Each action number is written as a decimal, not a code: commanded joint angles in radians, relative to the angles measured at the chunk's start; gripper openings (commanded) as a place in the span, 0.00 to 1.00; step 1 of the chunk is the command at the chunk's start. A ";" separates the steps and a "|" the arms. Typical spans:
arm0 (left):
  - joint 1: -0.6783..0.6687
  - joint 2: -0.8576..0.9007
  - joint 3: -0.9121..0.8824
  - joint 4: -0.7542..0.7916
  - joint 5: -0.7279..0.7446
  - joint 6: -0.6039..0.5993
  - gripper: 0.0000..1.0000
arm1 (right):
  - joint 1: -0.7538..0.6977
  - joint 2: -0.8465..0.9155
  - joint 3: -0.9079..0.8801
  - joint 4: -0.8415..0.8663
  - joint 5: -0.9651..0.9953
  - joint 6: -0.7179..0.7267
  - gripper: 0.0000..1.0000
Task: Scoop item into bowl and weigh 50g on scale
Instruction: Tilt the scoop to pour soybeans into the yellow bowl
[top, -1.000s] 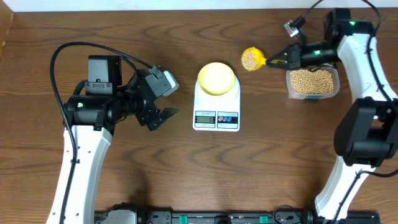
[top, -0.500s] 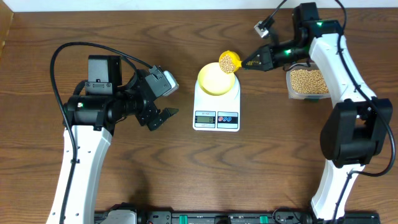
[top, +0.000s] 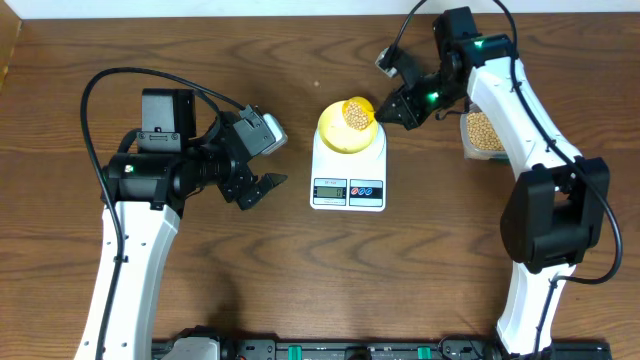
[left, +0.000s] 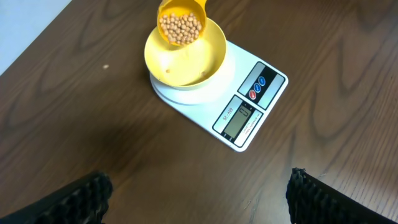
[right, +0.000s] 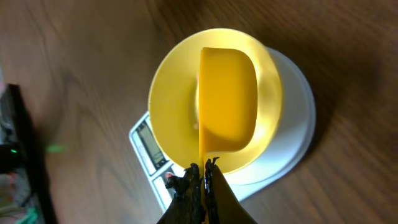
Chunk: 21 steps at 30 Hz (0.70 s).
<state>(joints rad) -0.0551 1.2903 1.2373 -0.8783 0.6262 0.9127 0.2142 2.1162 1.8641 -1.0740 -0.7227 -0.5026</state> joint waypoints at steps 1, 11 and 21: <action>0.004 0.008 -0.007 -0.002 0.013 -0.010 0.92 | 0.003 0.006 0.022 0.014 0.018 -0.113 0.01; 0.004 0.008 -0.007 -0.002 0.013 -0.010 0.92 | 0.016 -0.011 0.054 0.021 0.056 -0.234 0.01; 0.004 0.008 -0.007 -0.002 0.013 -0.010 0.92 | 0.036 -0.014 0.055 0.020 0.096 -0.356 0.01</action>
<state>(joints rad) -0.0551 1.2907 1.2373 -0.8783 0.6262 0.9127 0.2382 2.1162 1.8973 -1.0538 -0.6270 -0.7727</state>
